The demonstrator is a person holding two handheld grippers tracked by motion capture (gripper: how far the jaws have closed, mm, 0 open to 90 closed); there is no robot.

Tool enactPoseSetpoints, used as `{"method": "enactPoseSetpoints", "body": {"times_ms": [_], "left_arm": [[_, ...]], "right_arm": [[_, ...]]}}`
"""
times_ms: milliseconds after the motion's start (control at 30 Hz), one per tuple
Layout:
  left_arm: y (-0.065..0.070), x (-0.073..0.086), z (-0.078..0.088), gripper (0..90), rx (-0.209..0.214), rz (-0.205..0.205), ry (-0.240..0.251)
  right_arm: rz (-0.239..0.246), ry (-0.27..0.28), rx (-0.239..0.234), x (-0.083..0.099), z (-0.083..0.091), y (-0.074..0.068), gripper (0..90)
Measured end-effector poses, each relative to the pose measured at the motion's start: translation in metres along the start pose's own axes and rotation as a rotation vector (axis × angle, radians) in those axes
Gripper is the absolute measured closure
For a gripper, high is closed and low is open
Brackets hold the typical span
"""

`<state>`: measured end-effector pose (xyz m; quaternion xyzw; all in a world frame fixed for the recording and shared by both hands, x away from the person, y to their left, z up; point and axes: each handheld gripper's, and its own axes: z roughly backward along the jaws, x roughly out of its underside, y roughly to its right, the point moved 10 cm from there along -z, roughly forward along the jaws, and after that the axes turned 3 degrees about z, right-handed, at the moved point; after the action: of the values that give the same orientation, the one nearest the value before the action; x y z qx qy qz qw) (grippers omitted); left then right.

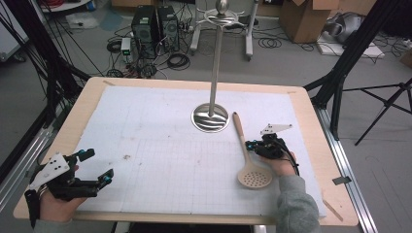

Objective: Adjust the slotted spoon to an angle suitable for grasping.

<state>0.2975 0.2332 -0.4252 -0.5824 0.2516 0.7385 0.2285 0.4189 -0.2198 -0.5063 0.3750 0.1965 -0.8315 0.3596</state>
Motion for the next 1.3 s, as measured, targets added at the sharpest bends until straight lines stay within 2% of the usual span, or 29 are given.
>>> {"method": "enactPoseSetpoints", "body": {"times_ms": [300, 367, 433, 533, 633, 667, 700, 767, 867, 1133, 1300], "left_arm": [[0.0, 0.001, 0.0, 1.8, -0.001, 0.004, -0.001], [0.0, 0.001, 0.0, 1.8, 0.0, 0.004, 0.0], [0.0, 0.0, -0.001, 1.8, 0.001, 0.002, 0.0], [0.0, 0.001, -0.002, 1.8, 0.001, 0.001, -0.003], [0.002, 0.002, -0.004, 1.8, 0.005, -0.002, -0.008], [0.002, 0.002, -0.004, 1.8, 0.007, -0.004, -0.01], [0.003, 0.002, -0.005, 1.8, 0.008, -0.005, -0.011], [0.003, 0.002, -0.006, 1.8, 0.009, -0.004, -0.012], [0.002, 0.003, -0.007, 1.8, 0.01, -0.002, -0.015], [0.001, 0.004, -0.008, 1.8, 0.011, 0.001, -0.016], [0.001, 0.004, -0.007, 1.8, 0.011, 0.001, -0.015]], "right_arm": [[0.041, -0.025, -0.013, 0.003, 0.0, -0.007, 90.0], [0.028, 0.007, 0.006, -0.002, 0.006, -0.005, 90.0], [0.019, 0.027, 0.005, -0.005, 0.009, -0.005, 90.0], [0.041, 0.054, -0.029, -0.009, 0.017, -0.013, 90.0], [0.081, 0.019, -0.064, -0.006, 0.017, -0.025, 90.0], [0.115, 0.005, -0.092, -0.005, 0.014, -0.033, 90.0], [0.115, 0.005, -0.092, -0.005, 0.014, -0.033, 90.0], [0.152, -0.013, -0.113, -0.004, 0.012, -0.041, 90.0], [0.19, -0.069, -0.111, 0.003, 0.007, -0.045, 90.0], [0.184, -0.086, -0.128, 0.008, 0.01, -0.048, 90.0], [0.177, -0.075, -0.14, 0.012, 0.013, -0.048, 90.0]]}}
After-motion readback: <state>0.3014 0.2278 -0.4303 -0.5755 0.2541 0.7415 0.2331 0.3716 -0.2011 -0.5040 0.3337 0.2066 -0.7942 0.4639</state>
